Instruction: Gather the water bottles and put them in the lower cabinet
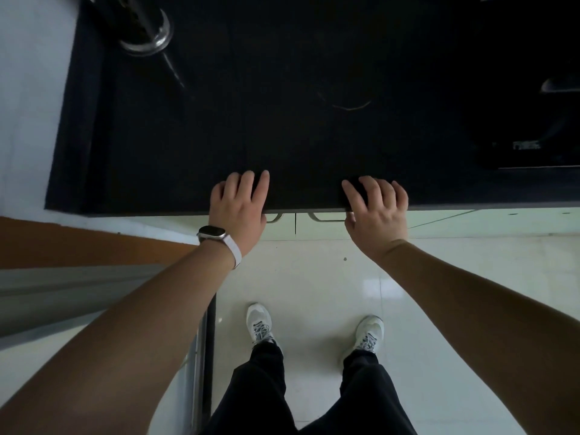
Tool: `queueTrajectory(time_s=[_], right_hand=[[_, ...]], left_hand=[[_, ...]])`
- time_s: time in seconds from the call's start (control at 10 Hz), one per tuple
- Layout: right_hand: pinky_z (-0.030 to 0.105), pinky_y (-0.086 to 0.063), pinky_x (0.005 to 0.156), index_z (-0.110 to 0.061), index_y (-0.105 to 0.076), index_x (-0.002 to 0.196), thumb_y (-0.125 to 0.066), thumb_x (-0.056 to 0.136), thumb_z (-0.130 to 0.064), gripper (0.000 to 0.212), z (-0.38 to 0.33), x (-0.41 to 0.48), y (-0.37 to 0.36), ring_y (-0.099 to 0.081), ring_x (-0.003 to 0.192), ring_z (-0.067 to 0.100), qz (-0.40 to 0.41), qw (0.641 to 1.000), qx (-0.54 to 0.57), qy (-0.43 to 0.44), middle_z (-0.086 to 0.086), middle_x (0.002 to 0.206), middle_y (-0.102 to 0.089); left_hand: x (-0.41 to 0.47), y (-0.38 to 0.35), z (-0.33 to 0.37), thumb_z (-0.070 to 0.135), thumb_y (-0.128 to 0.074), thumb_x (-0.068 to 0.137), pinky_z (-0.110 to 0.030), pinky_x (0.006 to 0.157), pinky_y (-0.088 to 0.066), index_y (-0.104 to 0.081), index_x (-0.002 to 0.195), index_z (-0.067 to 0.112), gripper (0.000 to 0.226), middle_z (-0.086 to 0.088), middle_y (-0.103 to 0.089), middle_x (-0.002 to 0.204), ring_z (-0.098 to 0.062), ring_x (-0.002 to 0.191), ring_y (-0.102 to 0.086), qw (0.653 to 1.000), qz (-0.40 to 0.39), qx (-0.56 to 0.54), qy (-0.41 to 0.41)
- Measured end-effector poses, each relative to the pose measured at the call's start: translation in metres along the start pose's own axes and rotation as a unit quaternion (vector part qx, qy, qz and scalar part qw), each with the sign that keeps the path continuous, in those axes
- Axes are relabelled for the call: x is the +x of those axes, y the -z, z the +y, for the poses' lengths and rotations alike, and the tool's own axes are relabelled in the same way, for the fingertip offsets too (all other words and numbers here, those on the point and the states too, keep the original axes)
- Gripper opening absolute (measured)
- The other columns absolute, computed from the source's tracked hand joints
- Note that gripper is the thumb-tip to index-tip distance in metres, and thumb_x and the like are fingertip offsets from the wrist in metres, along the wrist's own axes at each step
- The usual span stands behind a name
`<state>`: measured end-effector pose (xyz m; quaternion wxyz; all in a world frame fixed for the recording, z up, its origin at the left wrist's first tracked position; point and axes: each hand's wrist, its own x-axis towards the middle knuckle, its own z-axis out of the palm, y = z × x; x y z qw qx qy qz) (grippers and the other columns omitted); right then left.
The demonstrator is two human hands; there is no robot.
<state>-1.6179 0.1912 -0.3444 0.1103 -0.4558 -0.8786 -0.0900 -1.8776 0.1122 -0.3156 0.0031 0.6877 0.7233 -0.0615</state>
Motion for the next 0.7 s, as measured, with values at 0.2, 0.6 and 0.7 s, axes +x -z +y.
queueTrajectory(time_s=[0.2,0.6,0.7], right_hand=[[0.044,-0.036,0.108,-0.018,-0.037,0.147,-0.053,0.093,-0.044,0.061,0.003,0.026,0.064,-0.047,0.124,0.03,-0.224,0.974,0.006,0.018,0.009,0.139,-0.046],[0.042,-0.03,0.115,-0.023,-0.033,0.15,-0.036,0.097,-0.061,0.066,0.038,0.044,0.203,-0.034,0.14,0.025,-0.17,0.982,0.038,0.069,0.002,0.153,-0.036],[0.043,-0.029,0.115,-0.024,-0.035,0.149,-0.034,0.095,-0.064,0.067,0.06,0.044,0.233,-0.033,0.141,0.024,-0.13,0.985,0.037,0.104,0.001,0.153,-0.037]], left_hand=[[-0.008,0.037,-0.003,0.023,-0.066,0.093,-0.045,0.111,-0.04,-0.027,0.159,0.019,0.077,-0.011,-0.035,0.158,-0.033,0.143,-0.036,0.994,-0.076,-0.077,-0.009],[-0.045,0.168,0.007,0.036,-0.064,0.095,-0.05,0.118,-0.028,-0.043,0.153,0.018,0.064,-0.011,-0.033,0.163,-0.034,0.151,-0.028,0.996,0.058,-0.058,-0.034],[-0.057,0.201,0.032,0.039,-0.059,0.097,-0.048,0.12,-0.024,-0.04,0.154,0.021,0.063,-0.009,-0.029,0.165,-0.031,0.152,-0.024,0.995,0.088,-0.038,0.005]])
